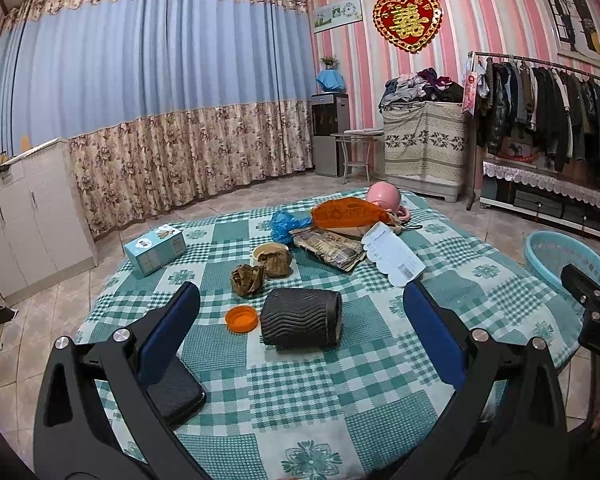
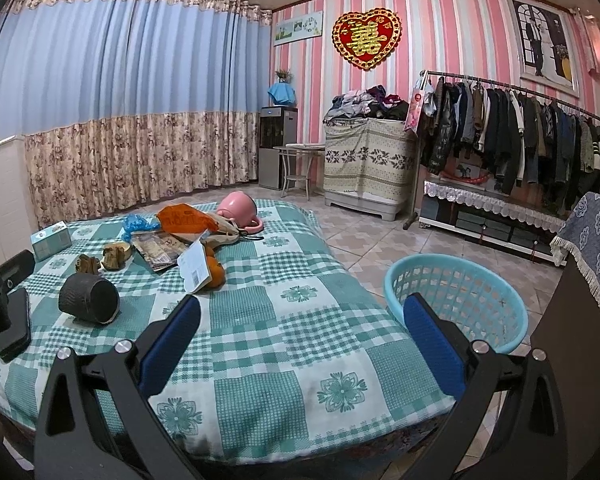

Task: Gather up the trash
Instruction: 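Reach the left tool to the black ribbed cylinder and close on it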

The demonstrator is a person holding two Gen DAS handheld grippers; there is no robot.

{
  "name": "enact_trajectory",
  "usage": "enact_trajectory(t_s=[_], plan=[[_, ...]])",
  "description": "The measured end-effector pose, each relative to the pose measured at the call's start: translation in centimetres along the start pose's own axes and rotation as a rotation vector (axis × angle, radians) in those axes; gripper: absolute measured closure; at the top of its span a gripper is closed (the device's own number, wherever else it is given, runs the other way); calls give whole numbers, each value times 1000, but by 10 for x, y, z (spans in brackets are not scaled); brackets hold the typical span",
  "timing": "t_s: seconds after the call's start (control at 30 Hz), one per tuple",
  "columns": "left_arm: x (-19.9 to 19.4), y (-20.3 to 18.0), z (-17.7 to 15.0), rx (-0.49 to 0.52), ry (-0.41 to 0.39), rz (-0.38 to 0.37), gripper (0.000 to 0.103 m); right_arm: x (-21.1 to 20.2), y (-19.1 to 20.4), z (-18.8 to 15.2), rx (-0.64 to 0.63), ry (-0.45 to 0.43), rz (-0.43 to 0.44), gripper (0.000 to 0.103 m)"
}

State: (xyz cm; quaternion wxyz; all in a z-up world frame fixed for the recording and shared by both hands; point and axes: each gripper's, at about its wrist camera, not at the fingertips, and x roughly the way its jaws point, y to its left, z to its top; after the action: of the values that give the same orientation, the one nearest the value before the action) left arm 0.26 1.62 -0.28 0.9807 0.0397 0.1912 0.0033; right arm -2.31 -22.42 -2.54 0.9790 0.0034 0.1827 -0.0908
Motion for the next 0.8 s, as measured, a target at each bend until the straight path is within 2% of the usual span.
enact_trajectory(t_s=[0.23,0.37,0.5,0.8], plan=[[14,20,-1,1,13,48,5,14,6,8,-6,26,-11,4],[27,35,0,-20,37,79,5,19,12,20,-17,-5,-5,4],[43,42,-1,-28,75,83,5,26,14,15,-22,16,8,4],[86,22,-15,1,162,1,5,37,5,7,21,62,15,4]])
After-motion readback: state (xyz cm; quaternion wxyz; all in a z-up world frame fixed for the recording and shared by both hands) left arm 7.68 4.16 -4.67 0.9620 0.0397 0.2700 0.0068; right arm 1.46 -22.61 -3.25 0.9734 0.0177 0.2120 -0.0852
